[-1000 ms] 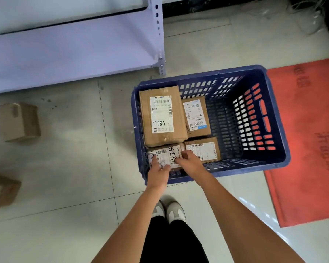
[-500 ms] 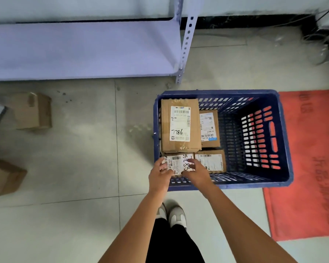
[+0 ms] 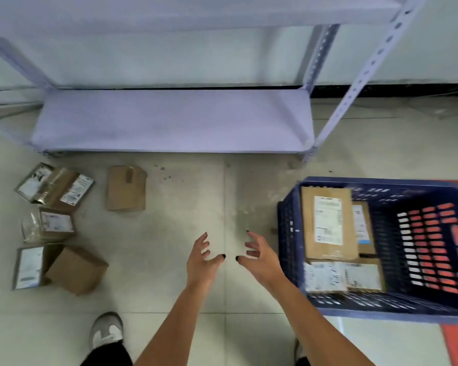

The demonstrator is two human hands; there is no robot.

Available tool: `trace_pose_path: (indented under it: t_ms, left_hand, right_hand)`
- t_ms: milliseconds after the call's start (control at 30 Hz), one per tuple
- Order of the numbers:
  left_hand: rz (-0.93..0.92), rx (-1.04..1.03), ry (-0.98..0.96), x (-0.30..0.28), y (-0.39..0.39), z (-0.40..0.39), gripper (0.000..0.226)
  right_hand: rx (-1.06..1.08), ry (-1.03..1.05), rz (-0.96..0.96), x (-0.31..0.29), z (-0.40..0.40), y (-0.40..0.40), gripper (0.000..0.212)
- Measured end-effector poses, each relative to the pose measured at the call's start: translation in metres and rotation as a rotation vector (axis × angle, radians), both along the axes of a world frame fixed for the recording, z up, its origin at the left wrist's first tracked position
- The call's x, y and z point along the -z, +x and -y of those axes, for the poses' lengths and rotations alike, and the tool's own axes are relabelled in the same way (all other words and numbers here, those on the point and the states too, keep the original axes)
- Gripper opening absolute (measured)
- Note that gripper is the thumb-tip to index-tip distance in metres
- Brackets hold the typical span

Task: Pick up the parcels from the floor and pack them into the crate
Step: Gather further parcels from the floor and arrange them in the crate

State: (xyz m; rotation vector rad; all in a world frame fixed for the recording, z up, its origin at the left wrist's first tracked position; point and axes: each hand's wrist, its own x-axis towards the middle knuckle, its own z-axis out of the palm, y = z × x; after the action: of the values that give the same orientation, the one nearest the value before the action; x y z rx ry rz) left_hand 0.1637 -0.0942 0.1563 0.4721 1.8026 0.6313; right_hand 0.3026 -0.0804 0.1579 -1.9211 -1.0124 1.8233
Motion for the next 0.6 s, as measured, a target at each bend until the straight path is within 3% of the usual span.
trace_pose_path:
  t_ms: [333,600]
  left_hand:
    - [-0.026,-0.007,-0.026,0.009,-0.283,-0.018,0.066]
    - [0.030,0.059,0.005,0.002,-0.394,-0.048,0.066]
  right_hand:
    - [0.020,-0.108,-0.014,-0.001,-0.027,-0.264,0.064]
    - [0.071,-0.131,0.014,-0.006,-0.050,-0.377,0.064]
